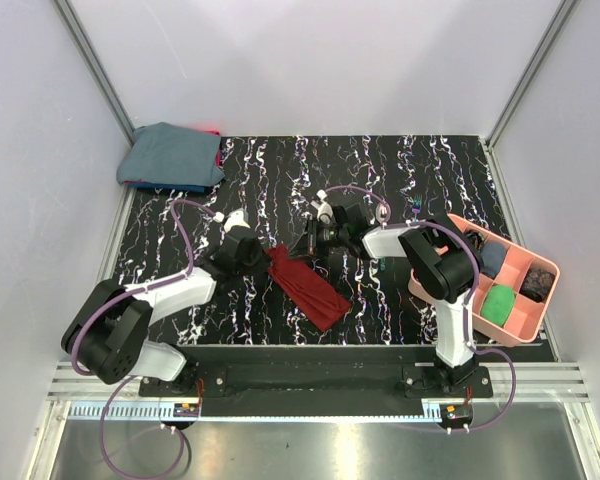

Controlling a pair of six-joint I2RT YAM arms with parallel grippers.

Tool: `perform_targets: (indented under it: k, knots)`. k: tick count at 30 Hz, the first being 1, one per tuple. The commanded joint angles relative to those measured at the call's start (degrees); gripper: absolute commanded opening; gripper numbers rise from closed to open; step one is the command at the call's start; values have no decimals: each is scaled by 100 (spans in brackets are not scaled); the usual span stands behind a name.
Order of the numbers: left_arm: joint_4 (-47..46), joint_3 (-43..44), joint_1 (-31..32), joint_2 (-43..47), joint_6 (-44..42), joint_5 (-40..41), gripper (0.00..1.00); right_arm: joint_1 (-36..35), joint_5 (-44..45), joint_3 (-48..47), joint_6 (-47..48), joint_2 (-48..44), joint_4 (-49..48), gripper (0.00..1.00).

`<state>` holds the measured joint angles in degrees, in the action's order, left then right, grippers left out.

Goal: Fold the napkin into a case and place the utensils inside
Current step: Stuff the top corner of the smaller-rectangle-folded napkin into the folded napkin.

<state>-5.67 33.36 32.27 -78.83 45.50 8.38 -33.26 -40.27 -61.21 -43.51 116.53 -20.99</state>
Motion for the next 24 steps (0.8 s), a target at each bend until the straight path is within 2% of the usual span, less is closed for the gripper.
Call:
perform_targets:
  k: [1, 20, 24]
  knots:
    - [-206, 12, -28, 227, -49, 6, 0, 3, -279, -453, -8, 229, -220, 8]
    - [-356, 21, -28, 122, -58, -108, 0, -541, -446, -629, -597, 686, -906, 5]
    - [-418, 12, -28, 104, 12, -319, 0, -586, -613, -875, -834, 1152, -1230, 5]
